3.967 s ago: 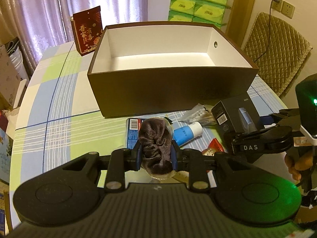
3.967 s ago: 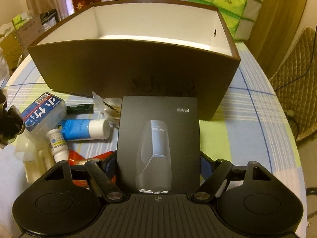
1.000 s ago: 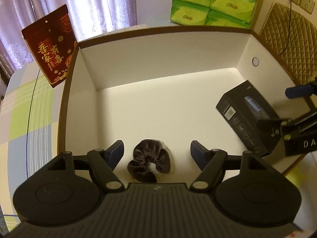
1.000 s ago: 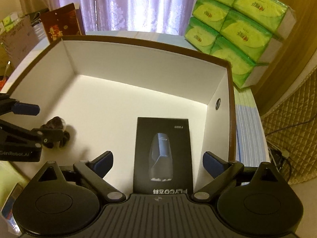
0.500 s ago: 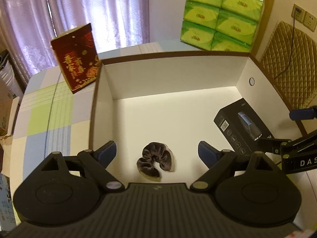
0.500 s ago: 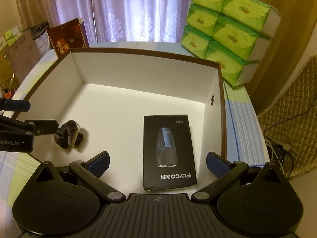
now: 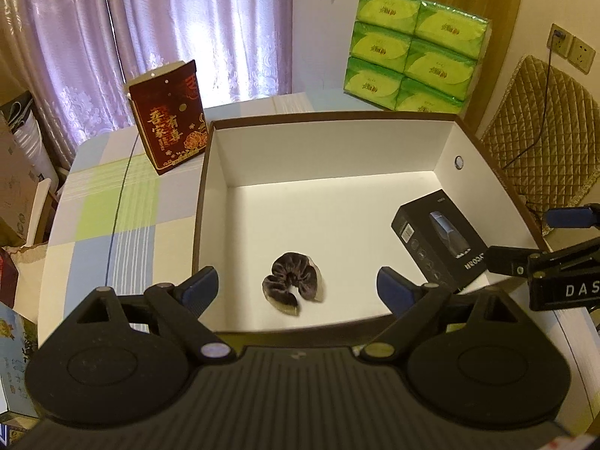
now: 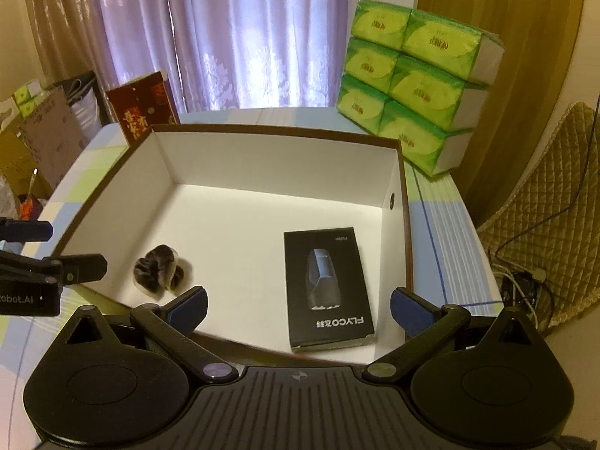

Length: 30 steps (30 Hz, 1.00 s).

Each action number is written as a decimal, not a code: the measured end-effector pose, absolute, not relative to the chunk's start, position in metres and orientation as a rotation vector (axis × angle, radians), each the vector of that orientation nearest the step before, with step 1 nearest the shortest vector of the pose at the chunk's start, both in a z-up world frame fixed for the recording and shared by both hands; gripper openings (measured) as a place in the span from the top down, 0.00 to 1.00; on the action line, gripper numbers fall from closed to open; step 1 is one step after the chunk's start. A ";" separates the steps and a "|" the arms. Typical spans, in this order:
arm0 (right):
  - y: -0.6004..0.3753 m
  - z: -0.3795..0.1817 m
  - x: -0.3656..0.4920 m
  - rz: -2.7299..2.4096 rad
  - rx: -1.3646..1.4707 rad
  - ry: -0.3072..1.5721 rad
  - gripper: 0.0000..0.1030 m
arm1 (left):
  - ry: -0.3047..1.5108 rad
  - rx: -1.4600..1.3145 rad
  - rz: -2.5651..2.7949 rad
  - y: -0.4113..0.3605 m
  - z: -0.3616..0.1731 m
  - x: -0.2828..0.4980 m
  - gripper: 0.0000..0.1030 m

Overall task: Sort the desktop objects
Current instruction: 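Open the left tool to drop the scrunchie while the right tool releases the FLYCO box, then withdraw both tools from the box back toward the remaining items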

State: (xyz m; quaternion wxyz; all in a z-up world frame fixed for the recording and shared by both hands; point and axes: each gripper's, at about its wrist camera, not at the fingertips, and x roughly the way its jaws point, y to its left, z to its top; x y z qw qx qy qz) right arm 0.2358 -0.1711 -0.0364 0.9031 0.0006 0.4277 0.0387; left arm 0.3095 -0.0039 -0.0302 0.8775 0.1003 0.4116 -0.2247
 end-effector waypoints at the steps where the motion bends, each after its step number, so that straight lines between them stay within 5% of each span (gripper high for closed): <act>1: -0.171 -0.035 0.233 0.082 0.004 0.881 0.02 | 0.855 0.207 -0.467 -0.003 -0.029 0.306 0.13; 30: -0.159 -0.005 0.136 0.171 -0.030 0.791 0.02 | 0.777 0.137 -0.433 0.032 0.009 0.197 0.11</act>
